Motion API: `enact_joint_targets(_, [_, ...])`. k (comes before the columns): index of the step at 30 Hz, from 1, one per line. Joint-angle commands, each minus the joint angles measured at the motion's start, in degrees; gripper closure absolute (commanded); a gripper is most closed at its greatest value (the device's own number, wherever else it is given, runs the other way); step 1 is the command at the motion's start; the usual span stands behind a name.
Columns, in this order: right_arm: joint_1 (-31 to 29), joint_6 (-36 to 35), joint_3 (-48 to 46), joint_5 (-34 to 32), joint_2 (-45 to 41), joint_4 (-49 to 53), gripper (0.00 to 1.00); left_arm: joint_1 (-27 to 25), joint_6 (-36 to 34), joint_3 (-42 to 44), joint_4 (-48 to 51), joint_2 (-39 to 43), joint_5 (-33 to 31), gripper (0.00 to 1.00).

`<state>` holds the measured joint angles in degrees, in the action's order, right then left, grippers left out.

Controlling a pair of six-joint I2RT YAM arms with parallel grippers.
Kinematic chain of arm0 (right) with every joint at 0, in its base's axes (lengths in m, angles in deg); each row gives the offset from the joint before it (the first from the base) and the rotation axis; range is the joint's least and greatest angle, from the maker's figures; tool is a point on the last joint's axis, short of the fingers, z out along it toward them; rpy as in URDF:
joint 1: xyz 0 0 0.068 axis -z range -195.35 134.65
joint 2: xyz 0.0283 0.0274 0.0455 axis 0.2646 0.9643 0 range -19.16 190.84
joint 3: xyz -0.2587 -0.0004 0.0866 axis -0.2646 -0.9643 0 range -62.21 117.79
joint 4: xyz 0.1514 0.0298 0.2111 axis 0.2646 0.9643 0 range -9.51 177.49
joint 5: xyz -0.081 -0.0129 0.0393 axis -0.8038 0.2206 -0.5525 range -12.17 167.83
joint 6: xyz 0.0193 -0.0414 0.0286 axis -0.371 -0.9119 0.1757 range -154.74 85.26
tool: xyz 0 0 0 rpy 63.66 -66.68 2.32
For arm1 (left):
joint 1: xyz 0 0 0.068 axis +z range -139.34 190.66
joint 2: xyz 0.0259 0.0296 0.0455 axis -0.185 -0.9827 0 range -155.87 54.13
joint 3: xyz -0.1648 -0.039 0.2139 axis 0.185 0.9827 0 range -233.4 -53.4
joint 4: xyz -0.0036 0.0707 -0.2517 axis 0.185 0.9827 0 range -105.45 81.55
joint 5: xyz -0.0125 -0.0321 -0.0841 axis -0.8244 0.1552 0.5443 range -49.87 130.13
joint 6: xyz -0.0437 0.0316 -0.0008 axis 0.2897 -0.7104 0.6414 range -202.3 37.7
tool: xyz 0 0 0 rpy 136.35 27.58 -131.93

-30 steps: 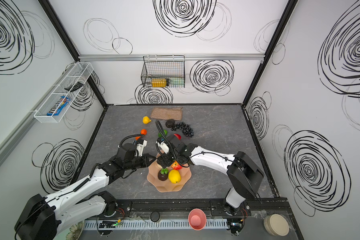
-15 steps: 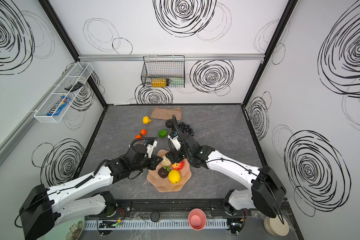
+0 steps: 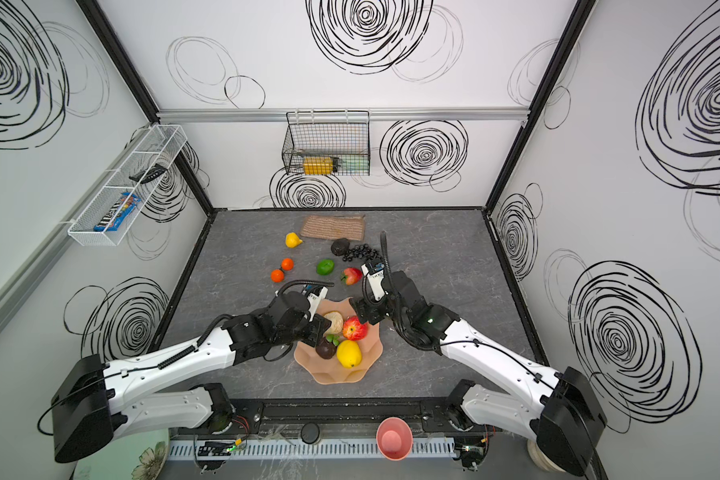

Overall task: Place and organize the fake fruits in the fruit bowl
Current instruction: 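Set the pear down in the bowl and open both grippers, withdrawing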

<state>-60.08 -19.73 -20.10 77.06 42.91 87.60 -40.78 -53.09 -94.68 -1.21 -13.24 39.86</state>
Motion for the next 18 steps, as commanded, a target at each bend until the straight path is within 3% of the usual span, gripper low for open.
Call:
enact_joint_targets(1, [0.45,0.42,-0.45,-0.83,-0.76,-1.51,0.15,-1.04,-2.31,-2.72,2.37,-1.38,-0.94,0.76])
enact_joint_targets(11, [0.55,0.82,-0.87,-0.89,-1.22,-1.83,0.15,-1.04,-1.29,-3.65,0.92,-0.22,-0.22,0.65])
enact_joint_targets(18, [0.88,1.79,-1.49,-2.80,-2.51,-1.58,0.14,1.87,-0.54,-2.87,2.81,5.74,-1.78,0.51])
